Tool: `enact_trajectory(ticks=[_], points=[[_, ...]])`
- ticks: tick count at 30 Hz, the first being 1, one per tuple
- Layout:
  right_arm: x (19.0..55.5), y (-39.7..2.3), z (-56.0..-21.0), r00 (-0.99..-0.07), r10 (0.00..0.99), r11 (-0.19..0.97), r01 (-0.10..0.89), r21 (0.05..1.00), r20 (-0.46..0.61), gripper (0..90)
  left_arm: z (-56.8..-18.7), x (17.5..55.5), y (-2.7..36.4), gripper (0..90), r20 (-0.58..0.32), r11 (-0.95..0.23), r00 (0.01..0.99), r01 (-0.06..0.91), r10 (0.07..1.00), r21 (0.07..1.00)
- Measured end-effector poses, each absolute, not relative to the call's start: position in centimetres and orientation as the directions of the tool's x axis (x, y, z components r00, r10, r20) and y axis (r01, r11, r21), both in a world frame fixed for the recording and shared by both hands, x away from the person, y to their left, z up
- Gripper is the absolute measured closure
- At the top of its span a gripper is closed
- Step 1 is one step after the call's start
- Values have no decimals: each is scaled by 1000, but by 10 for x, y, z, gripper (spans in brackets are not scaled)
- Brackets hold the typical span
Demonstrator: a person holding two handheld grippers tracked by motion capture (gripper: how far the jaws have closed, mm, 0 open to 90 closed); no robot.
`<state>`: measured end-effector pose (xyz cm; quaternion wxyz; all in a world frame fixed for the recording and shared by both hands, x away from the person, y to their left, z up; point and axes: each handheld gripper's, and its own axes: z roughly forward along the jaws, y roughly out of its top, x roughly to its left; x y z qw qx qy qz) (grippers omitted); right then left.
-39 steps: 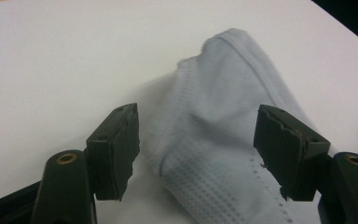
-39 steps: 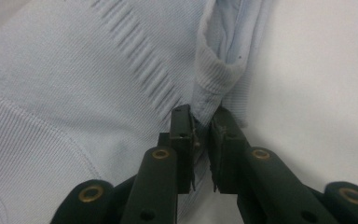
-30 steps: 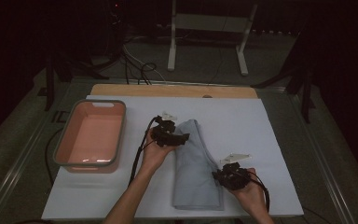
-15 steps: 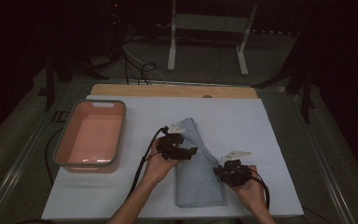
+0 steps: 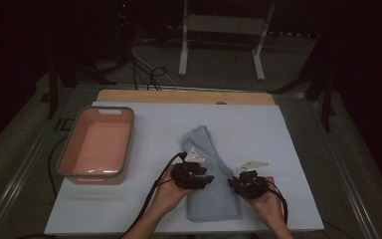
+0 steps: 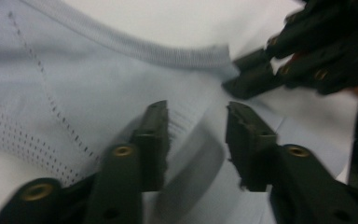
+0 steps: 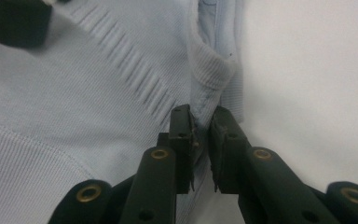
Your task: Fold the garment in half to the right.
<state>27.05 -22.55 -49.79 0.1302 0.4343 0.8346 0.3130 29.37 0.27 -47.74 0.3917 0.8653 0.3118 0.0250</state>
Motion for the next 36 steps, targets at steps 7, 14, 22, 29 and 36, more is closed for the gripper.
enact_trajectory(ticks=[7, 14, 22, 29, 36], points=[[267, -228, -495, -566, 820, 383, 658, 649, 90, 578, -490, 290, -9, 788, -130, -584, 824, 493, 552, 645], [259, -232, -495, -545, 822, 338, 700, 629, 165, 319, -502, 290, -15, 833, -120, -601, 815, 509, 567, 616], [247, -232, -498, -547, 820, 351, 713, 607, 168, 218, -504, 292, -15, 850, -142, -572, 796, 533, 588, 624], [247, -230, -506, -535, 816, 344, 755, 559, 220, 315, -505, 292, -14, 856, -155, -555, 787, 545, 597, 629], [247, -229, -507, -529, 811, 342, 774, 533, 247, 428, -506, 292, -14, 856, -165, -545, 781, 554, 603, 630]])
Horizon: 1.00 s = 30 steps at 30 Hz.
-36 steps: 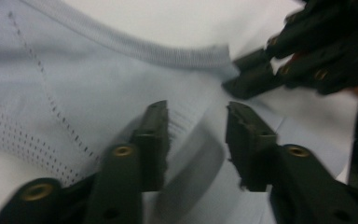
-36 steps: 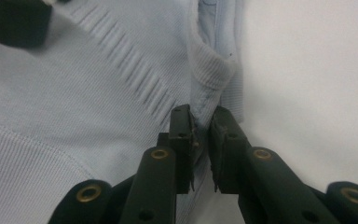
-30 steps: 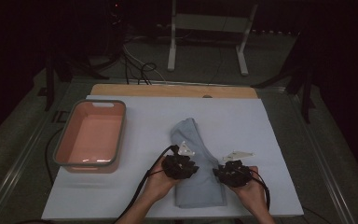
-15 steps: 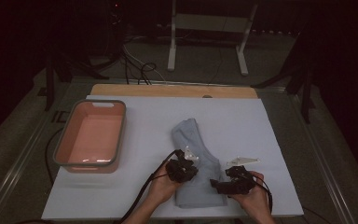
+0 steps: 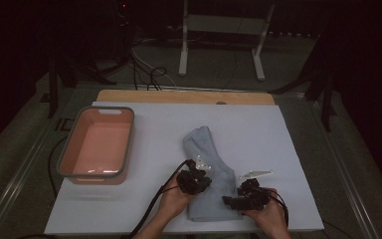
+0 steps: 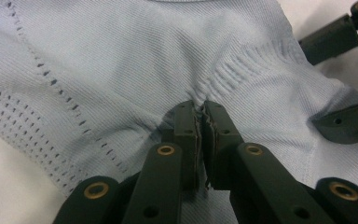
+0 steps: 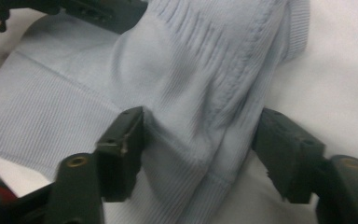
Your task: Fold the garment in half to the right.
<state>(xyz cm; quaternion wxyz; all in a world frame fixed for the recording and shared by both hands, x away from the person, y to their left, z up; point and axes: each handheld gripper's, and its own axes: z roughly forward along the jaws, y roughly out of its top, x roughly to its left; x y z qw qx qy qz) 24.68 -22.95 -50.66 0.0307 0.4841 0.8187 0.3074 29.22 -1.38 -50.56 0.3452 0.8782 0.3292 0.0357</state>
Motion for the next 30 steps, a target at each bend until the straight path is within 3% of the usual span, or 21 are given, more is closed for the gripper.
enact_trajectory(ticks=[5, 7, 16, 18, 22, 25, 30], points=[[248, -230, -504, -544, 800, 353, 769, 533, 255, 703, -506, 292, -14, 856, -172, -534, 773, 562, 610, 632], [250, -232, -502, -537, 802, 341, 771, 538, 261, 774, -506, 292, -15, 856, -177, -526, 769, 566, 614, 634], [259, -243, -497, -513, 839, 337, 751, 567, 180, 802, -506, 292, -26, 855, -186, -503, 752, 582, 633, 639], [259, -245, -498, -516, 832, 331, 755, 566, 203, 734, -506, 293, -26, 856, -188, -504, 752, 583, 632, 637], [259, -248, -499, -496, 830, 283, 768, 575, 255, 419, -506, 294, -26, 856, -190, -509, 755, 582, 627, 634], [260, -245, -499, -475, 842, 261, 775, 576, 257, 292, -506, 294, -25, 856, -192, -508, 755, 583, 627, 634], [261, -239, -503, -465, 846, 260, 787, 560, 260, 244, -507, 294, -25, 856, -197, -504, 754, 585, 627, 636]])
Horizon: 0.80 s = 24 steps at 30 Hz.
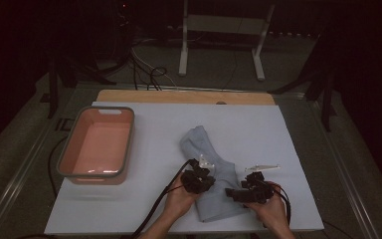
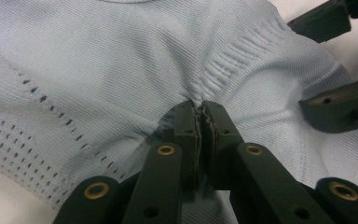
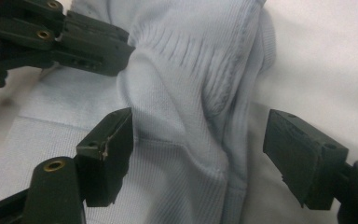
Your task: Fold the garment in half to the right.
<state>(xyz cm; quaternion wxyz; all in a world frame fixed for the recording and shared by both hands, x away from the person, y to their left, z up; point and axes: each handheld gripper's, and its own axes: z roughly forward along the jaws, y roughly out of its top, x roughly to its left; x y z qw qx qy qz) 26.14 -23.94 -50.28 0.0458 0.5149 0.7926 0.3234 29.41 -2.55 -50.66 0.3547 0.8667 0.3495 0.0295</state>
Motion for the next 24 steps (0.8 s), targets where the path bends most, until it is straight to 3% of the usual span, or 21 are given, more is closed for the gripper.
enact_trajectory(ticks=[2, 14, 18, 24], points=[[261, -237, -505, -463, 849, 269, 794, 544, 255, 265, -507, 294, -25, 855, -197, -504, 754, 584, 626, 636], [258, -233, -505, -481, 831, 287, 802, 523, 281, 732, -507, 297, -23, 845, -220, -499, 757, 590, 615, 635], [257, -233, -504, -477, 837, 285, 799, 530, 269, 788, -505, 298, -20, 801, -245, -490, 766, 587, 594, 645], [254, -230, -504, -486, 843, 303, 784, 542, 232, 799, -494, 302, -9, 594, -276, -433, 763, 581, 585, 689]])
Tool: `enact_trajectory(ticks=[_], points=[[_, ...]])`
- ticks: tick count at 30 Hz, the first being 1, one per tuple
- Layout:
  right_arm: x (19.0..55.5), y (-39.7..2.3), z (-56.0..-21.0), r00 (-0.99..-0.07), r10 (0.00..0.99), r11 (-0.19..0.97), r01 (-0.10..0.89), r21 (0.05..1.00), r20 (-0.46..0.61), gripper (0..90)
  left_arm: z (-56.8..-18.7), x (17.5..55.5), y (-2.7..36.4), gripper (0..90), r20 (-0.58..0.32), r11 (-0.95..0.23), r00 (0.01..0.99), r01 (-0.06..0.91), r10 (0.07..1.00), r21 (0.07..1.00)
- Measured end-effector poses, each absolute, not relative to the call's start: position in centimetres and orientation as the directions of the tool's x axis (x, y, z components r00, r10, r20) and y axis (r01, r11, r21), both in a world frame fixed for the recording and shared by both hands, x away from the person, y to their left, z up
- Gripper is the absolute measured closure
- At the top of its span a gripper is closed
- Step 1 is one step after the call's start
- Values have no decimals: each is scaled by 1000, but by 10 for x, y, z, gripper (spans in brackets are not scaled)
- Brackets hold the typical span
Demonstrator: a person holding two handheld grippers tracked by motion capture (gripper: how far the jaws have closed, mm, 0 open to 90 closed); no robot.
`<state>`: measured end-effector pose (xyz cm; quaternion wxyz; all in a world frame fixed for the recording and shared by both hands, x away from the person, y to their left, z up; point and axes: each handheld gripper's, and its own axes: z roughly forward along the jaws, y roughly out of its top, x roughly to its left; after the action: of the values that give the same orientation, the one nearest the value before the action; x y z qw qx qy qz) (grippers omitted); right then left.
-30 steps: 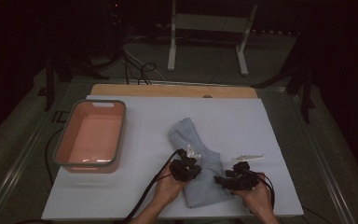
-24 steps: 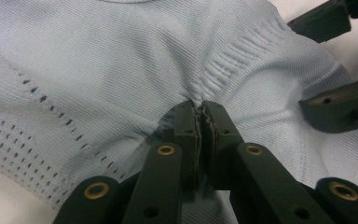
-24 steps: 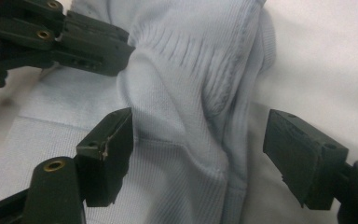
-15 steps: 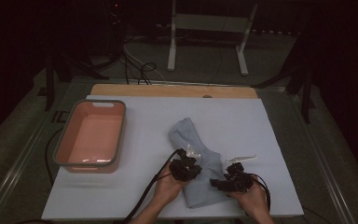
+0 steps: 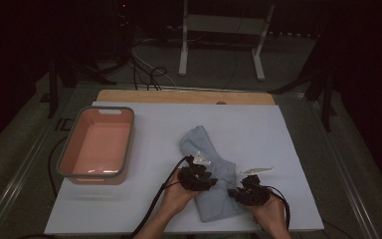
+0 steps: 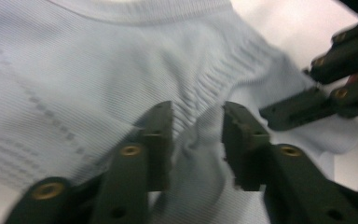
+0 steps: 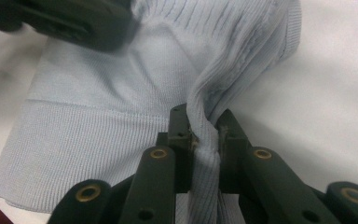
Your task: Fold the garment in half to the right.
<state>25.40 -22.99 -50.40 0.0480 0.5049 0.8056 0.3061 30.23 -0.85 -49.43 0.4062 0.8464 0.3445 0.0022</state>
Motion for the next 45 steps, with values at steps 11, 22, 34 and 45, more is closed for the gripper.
enact_trajectory(ticks=[11, 22, 34, 45], points=[[252, -230, -505, -488, 843, 302, 778, 551, 227, 799, -480, 327, 28, 353, -265, -310, 660, 620, 703, 721], [251, -229, -505, -493, 844, 309, 770, 559, 213, 797, -490, 355, 52, 325, -305, -230, 561, 689, 769, 687], [250, -228, -505, -493, 845, 310, 767, 562, 206, 793, -509, 382, 61, 228, -405, -142, 466, 775, 786, 616], [250, -227, -505, -492, 847, 311, 765, 564, 201, 790, -517, 392, 47, 268, -404, -177, 466, 799, 788, 575]])
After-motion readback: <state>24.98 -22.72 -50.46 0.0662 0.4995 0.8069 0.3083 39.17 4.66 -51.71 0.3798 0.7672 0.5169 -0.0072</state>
